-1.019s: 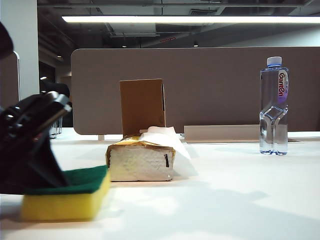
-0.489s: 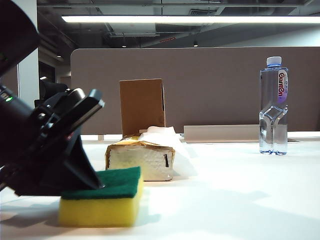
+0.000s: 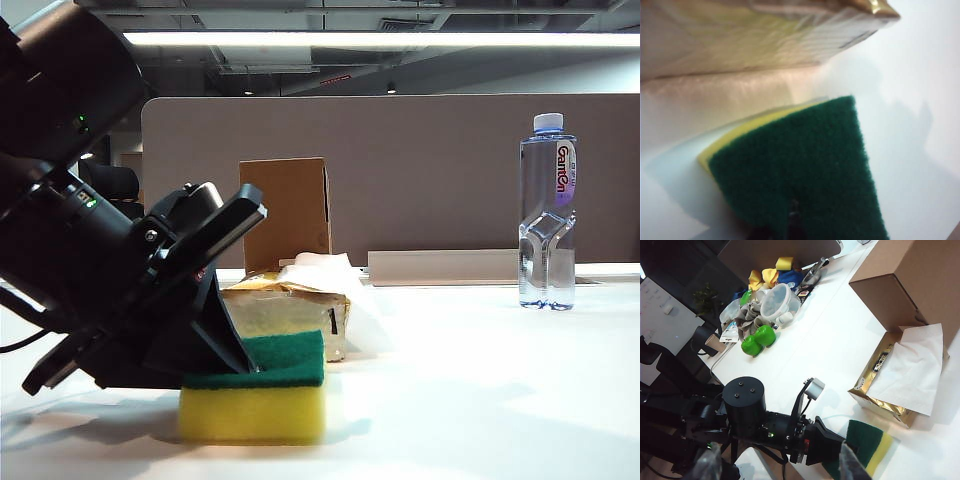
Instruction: Move the sponge from left to right to wipe the table, avoiding obstacles on the table, and finally reaching the bottle of mineral water.
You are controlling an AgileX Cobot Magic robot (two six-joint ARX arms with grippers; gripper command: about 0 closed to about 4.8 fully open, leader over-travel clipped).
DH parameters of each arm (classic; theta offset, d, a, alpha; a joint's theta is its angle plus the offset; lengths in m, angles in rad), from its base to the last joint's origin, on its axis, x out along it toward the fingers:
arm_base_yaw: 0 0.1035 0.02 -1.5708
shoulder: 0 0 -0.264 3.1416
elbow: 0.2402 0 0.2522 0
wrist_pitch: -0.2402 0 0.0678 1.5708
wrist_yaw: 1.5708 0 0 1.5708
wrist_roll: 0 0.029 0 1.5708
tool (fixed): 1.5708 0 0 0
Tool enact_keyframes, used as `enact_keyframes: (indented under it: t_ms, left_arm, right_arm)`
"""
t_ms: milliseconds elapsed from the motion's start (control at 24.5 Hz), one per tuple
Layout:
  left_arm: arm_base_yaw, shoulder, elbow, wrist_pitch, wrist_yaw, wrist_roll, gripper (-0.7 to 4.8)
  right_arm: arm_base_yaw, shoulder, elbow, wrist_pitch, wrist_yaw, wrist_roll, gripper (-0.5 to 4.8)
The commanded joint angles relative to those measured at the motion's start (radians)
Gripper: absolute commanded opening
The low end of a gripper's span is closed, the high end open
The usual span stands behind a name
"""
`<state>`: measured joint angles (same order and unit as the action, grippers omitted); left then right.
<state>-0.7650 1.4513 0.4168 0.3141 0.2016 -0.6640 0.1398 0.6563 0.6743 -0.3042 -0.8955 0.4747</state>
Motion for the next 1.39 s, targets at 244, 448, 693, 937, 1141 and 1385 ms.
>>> enact_keyframes:
  t_ms: [244, 448, 693, 937, 1141, 1385]
  left_arm:
    - [-0.005, 0.007, 0.0, -0.032, 0.031, -0.003, 1.17]
    - [-0.004, -0.004, 0.0, -0.044, 0.03, -0.003, 1.22]
    - [0.001, -0.082, 0.0, -0.069, 0.013, 0.003, 1.22]
    - [0.002, -0.087, 0.0, -0.073, 0.001, 0.002, 1.28]
    - [0.002, -0.087, 0.0, -0.073, 0.016, -0.003, 1.67]
    - [0.002, -0.088, 0.003, -0.072, 0.023, -0.002, 1.84]
  right_arm:
    - [0.001, -0.005, 0.004, 0.016, -0.024, 0.001, 3.05]
    - [0.001, -0.016, 0.004, 0.012, -0.024, 0.001, 3.05]
    - [0.001, -0.021, 0.004, 0.009, -0.024, 0.001, 3.05]
    - [0.002, -0.021, 0.004, 0.009, -0.024, 0.001, 3.05]
    - [0.023, -0.021, 0.004, 0.009, -0.024, 0.0, 3.05]
    - [0.023, -0.021, 0.004, 0.009, -0.024, 0.0, 3.05]
